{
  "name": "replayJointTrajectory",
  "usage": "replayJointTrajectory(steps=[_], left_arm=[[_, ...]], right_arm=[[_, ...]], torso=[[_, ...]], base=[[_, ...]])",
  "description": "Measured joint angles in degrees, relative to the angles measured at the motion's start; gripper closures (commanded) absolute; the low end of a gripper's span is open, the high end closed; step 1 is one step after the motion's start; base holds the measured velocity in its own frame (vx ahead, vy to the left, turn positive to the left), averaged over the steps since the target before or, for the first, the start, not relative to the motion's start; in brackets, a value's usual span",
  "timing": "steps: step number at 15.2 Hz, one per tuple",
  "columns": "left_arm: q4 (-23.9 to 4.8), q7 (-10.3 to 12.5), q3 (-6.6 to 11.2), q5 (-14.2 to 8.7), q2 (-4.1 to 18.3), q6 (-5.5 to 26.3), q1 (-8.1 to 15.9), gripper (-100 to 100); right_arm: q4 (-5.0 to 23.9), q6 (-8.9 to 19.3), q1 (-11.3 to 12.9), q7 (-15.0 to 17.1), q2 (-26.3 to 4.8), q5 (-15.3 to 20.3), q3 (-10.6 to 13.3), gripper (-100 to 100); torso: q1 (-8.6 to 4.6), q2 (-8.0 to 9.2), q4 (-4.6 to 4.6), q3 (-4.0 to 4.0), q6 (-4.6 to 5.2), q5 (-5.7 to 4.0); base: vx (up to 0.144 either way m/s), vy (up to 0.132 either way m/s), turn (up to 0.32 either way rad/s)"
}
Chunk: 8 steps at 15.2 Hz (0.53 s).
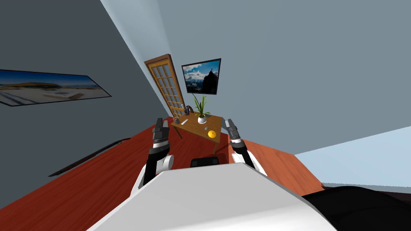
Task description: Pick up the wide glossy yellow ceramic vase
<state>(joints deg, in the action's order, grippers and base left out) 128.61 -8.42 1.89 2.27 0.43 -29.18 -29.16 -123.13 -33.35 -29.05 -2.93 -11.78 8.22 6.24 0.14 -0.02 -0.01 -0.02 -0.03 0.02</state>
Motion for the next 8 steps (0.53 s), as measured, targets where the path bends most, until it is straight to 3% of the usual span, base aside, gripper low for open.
replayJointTrajectory(steps=[8], left_arm=[[0.0,0.0,0.0,0.0,0.0,0.0,0.0,0]], right_arm=[[8.01,2.06,2.4,-0.52,-8.3,2.24,2.92,-100]], torso=[[0.03,0.0,0.0,0.0,0.02,0.01]], base=[[0.002,0.042,0.123]])
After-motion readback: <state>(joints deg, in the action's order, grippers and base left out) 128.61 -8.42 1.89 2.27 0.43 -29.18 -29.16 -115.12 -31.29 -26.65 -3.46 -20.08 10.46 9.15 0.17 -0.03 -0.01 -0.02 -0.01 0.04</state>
